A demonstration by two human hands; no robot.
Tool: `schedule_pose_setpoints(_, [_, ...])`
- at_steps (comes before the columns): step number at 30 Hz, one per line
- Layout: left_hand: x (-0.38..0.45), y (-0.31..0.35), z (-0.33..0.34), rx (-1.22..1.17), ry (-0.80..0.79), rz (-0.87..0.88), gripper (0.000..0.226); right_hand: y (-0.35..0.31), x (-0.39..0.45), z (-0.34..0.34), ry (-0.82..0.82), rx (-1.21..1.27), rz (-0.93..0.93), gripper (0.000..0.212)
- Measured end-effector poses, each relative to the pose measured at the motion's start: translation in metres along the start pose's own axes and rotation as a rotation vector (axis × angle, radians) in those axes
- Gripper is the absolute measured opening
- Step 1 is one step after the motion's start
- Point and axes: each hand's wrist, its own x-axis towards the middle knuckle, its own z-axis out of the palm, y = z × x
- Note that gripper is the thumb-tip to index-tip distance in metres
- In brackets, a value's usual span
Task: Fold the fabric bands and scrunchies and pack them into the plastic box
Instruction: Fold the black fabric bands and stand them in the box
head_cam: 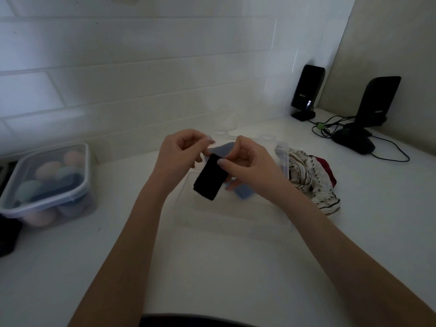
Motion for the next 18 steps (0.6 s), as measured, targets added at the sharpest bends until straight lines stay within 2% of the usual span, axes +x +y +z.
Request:
schedule_pose_setpoints(3, [0.000, -0.002, 0.003, -0.020, 0.152, 0.007, 0.021, 0.003, -0.002, 0.007, -0.045, -0.105, -0.004, 0.022])
schedule_pose_setpoints(5, [-0.002, -0.002, 0.007, 0.007, 0.191, 0.018, 0.021, 0.004, -0.004, 0.013, -0.103, -0.212, -0.016, 0.020])
schedule_pose_setpoints(9, [-0.003, -0.005, 0.011, 0.037, 0.167, 0.016, 0.012, 0.008, -0.005, 0.025, -0.132, -0.420, -0.061, 0.022])
schedule_pose_setpoints(13, [-0.004, -0.005, 0.011, 0.033, 0.167, -0.001, 0.013, 0.016, -0.005, 0.033, -0.195, -0.764, -0.190, 0.024])
schedule_pose_setpoints(18, [-0.005, -0.004, 0.011, 0.066, 0.176, -0.005, 0.015, 0.014, -0.005, 0.039, -0.172, -0.797, -0.151, 0.017])
